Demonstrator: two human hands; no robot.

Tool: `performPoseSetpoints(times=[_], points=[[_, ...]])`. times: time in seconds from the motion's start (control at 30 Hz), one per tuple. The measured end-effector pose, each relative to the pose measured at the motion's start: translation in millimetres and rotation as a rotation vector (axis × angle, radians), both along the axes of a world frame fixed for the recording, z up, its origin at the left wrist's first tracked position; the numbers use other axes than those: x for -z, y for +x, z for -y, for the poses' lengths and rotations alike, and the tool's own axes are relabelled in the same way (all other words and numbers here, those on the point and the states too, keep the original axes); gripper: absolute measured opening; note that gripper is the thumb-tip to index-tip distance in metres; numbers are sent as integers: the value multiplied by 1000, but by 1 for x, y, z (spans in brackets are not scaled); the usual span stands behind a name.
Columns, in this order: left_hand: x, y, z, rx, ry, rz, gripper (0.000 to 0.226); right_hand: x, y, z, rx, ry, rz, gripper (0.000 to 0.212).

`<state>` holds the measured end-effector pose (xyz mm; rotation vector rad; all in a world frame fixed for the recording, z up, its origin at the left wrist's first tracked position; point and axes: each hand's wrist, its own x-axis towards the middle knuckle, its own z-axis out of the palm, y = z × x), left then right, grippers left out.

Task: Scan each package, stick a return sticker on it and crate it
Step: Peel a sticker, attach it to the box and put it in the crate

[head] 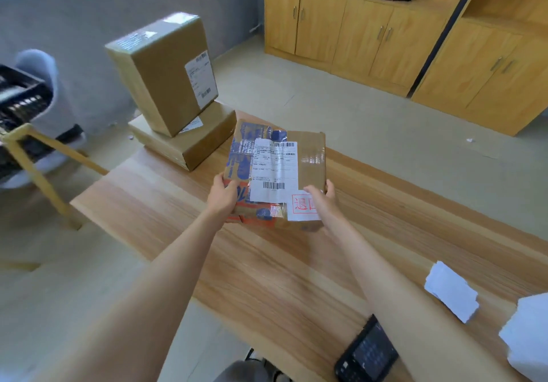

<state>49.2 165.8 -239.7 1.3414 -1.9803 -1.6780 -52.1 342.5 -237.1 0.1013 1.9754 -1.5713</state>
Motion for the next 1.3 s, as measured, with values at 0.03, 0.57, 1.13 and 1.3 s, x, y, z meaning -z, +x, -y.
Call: performPoseSetpoints(times=[0.03,0.57,1.13,1.3], points=[[-4,10,4,-34,1,-22,44,-4,3,7,-42,-4,-5,74],[-44,207,65,-583,-83,-82,40,-44,128,152,-574,-154,-85,58],[-48,383,237,-762,-146,-108,38,-67,285,352,-806,-101,-158,32],[-45,416,286,-771,-151,-87,38,-67,317,400,-831,-145,-150,32]])
